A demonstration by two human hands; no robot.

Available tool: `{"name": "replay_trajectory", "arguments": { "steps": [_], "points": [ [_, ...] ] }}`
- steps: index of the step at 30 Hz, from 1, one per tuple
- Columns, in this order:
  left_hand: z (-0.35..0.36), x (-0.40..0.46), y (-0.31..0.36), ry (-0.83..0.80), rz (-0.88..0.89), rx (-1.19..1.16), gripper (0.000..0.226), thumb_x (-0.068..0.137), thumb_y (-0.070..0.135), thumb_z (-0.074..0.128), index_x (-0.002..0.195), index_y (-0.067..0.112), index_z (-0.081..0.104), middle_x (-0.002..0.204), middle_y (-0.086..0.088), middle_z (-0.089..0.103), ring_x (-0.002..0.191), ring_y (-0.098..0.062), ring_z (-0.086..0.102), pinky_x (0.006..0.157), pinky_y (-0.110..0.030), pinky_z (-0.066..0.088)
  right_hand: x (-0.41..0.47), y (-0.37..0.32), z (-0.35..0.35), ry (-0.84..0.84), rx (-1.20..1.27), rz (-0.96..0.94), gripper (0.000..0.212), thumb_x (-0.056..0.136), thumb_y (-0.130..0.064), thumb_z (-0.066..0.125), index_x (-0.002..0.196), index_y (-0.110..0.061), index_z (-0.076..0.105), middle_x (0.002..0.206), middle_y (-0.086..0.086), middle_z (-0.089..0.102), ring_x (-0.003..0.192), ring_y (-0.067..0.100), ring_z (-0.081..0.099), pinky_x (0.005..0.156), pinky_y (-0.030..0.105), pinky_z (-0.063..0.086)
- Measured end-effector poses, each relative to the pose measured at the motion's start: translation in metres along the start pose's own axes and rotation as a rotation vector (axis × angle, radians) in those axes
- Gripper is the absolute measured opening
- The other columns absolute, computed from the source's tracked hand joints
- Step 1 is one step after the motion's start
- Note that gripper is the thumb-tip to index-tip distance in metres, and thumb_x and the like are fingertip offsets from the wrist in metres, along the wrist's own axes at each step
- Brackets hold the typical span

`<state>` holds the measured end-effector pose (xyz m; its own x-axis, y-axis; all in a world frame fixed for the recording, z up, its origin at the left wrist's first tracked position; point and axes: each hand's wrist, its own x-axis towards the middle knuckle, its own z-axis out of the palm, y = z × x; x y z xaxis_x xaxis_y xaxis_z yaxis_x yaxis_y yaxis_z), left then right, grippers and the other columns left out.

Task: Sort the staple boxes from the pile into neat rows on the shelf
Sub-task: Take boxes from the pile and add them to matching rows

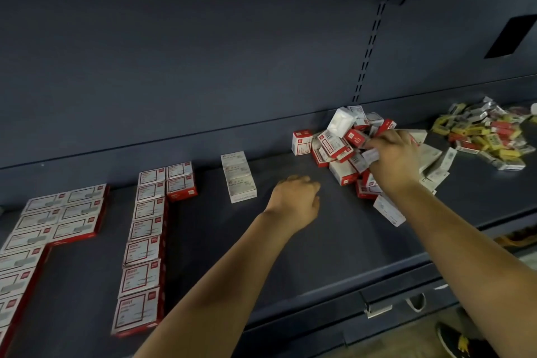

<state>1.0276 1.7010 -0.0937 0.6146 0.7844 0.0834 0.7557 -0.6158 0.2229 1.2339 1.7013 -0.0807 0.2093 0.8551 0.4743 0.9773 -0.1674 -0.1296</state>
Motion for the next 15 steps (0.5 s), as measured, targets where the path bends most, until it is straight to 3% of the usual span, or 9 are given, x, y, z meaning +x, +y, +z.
{"name": "replay_trajectory", "arguments": {
  "steps": [3, 6, 9, 11, 13, 15],
  "points": [
    [0.002, -0.004, -0.005, 0.012, -0.051, -0.084, 0.03, 0.095, 0.024, 0.043, 0.118, 0.012, 0.058, 0.116, -0.004, 0.058, 0.11, -0.021, 0.05, 0.093, -0.033, 0.042, -0.005, 0.001, 0.004, 0.169, 0.11, -0.05, 0.038, 0.056, 0.018, 0.067, 0.088, -0.001, 0.072, 0.094, 0.019, 0.062, 0.093, 0.045, 0.053, 0.079, 0.047, 0.043],
    [0.005, -0.013, -0.009, 0.051, -0.149, -0.348, 0.032, 0.093, 0.024, 0.05, 0.122, 0.014, 0.059, 0.121, -0.002, 0.06, 0.112, -0.018, 0.054, 0.097, -0.033, 0.043, -0.015, -0.014, 0.0, 0.325, 0.276, -0.147, 0.033, 0.058, 0.016, 0.06, 0.085, -0.001, 0.072, 0.091, 0.019, 0.062, 0.091, 0.039, 0.052, 0.075, 0.041, 0.043],
    [0.001, -0.021, -0.006, 0.129, -0.299, -0.723, 0.027, 0.091, 0.02, 0.057, 0.116, 0.015, 0.064, 0.114, -0.002, 0.066, 0.1, -0.009, 0.061, 0.09, -0.021, 0.047, -0.034, -0.038, -0.005, 0.416, 0.475, -0.226, 0.034, 0.072, -0.004, 0.042, 0.088, 0.001, 0.071, 0.093, 0.019, 0.058, 0.093, 0.025, 0.046, 0.081, 0.027, 0.039],
    [-0.009, -0.028, 0.001, 0.138, -0.462, -1.078, 0.018, 0.092, 0.021, 0.056, 0.106, 0.015, 0.067, 0.108, -0.006, 0.069, 0.086, -0.005, 0.062, 0.078, -0.017, 0.048, -0.047, -0.052, -0.006, 0.473, 0.552, -0.262, 0.034, 0.074, 0.002, 0.042, 0.093, 0.003, 0.07, 0.1, 0.013, 0.049, 0.094, 0.021, 0.047, 0.083, 0.018, 0.042],
    [-0.021, -0.034, 0.005, 0.049, -0.601, -1.459, 0.018, 0.095, 0.027, 0.053, 0.1, 0.014, 0.064, 0.102, -0.011, 0.069, 0.082, -0.013, 0.064, 0.077, -0.027, 0.051, -0.059, -0.062, -0.007, 0.489, 0.611, -0.277, 0.032, 0.073, 0.008, 0.044, 0.093, 0.005, 0.069, 0.103, 0.008, 0.043, 0.094, 0.019, 0.048, 0.086, 0.01, 0.041],
    [-0.029, -0.045, 0.006, -0.051, -0.605, -1.659, 0.029, 0.095, 0.036, 0.049, 0.101, 0.011, 0.062, 0.094, -0.01, 0.07, 0.083, -0.019, 0.066, 0.079, -0.035, 0.053, -0.071, -0.071, -0.007, 0.493, 0.682, -0.309, 0.031, 0.074, 0.007, 0.044, 0.093, 0.002, 0.068, 0.105, 0.009, 0.042, 0.098, 0.02, 0.049, 0.089, 0.013, 0.042]
  ]
}}
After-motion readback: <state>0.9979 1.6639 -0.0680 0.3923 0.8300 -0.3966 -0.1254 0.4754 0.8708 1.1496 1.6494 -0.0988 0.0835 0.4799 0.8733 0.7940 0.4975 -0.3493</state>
